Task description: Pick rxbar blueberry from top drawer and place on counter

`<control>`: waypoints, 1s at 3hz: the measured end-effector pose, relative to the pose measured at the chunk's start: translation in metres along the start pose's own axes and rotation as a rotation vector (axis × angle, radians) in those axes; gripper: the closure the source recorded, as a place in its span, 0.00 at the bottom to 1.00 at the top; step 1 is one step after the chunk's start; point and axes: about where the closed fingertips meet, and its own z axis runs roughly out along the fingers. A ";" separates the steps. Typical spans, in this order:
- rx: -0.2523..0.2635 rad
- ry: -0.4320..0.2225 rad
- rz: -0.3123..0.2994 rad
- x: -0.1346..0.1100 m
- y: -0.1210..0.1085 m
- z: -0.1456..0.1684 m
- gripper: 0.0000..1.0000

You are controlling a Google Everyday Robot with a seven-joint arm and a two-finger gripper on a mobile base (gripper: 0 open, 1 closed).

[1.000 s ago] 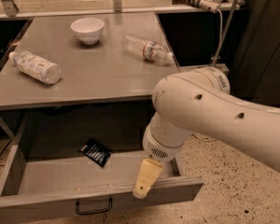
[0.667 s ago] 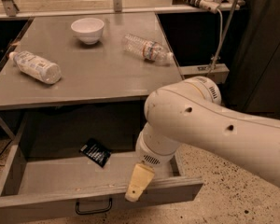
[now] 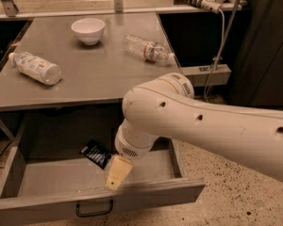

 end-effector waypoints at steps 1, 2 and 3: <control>-0.002 -0.004 -0.003 -0.003 0.000 0.001 0.00; 0.000 -0.013 -0.018 -0.005 0.000 0.006 0.00; 0.011 -0.035 -0.009 -0.016 -0.015 0.033 0.00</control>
Offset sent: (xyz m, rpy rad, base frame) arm 0.0050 0.0123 -0.0134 0.0212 -0.0157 0.0375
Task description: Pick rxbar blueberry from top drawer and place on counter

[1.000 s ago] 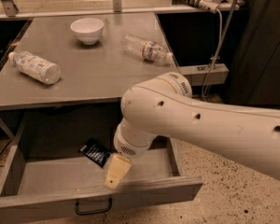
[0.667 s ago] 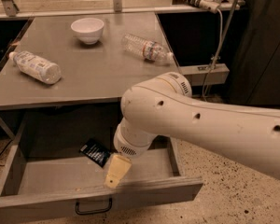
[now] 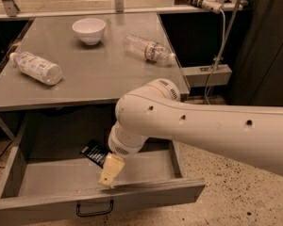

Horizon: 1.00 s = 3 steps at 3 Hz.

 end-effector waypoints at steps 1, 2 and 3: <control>-0.039 -0.017 0.027 -0.022 -0.024 0.043 0.00; -0.041 -0.019 0.026 -0.023 -0.024 0.043 0.00; -0.024 -0.042 0.035 -0.021 -0.016 0.053 0.00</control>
Offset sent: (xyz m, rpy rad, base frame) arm 0.0523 0.0407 -0.0405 0.0347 0.0873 -0.0014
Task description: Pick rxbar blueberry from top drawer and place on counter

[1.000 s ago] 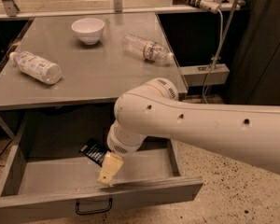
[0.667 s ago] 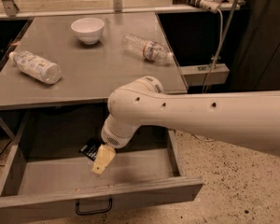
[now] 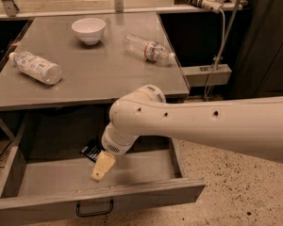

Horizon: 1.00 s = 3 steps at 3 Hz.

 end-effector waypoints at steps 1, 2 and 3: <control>0.025 -0.036 0.020 -0.007 0.002 0.020 0.00; 0.033 -0.064 0.045 -0.014 0.000 0.034 0.00; 0.025 -0.090 0.059 -0.022 -0.005 0.048 0.00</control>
Offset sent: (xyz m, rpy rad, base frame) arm 0.0218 0.0388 -0.0403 0.1079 -0.0236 -0.0843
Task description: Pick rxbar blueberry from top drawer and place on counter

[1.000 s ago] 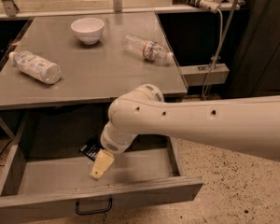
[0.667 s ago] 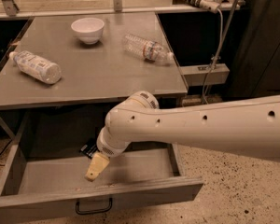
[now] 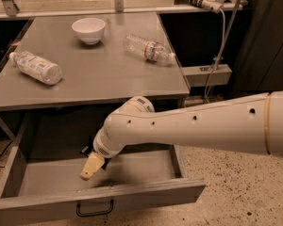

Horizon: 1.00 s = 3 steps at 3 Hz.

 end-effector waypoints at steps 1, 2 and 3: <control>-0.015 -0.010 0.035 0.004 -0.004 0.018 0.00; -0.018 -0.026 0.053 0.009 -0.009 0.030 0.00; -0.033 -0.030 0.076 0.016 -0.013 0.041 0.00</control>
Offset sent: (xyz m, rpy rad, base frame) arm 0.0216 0.0033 -0.0456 0.0679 0.0355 -0.0538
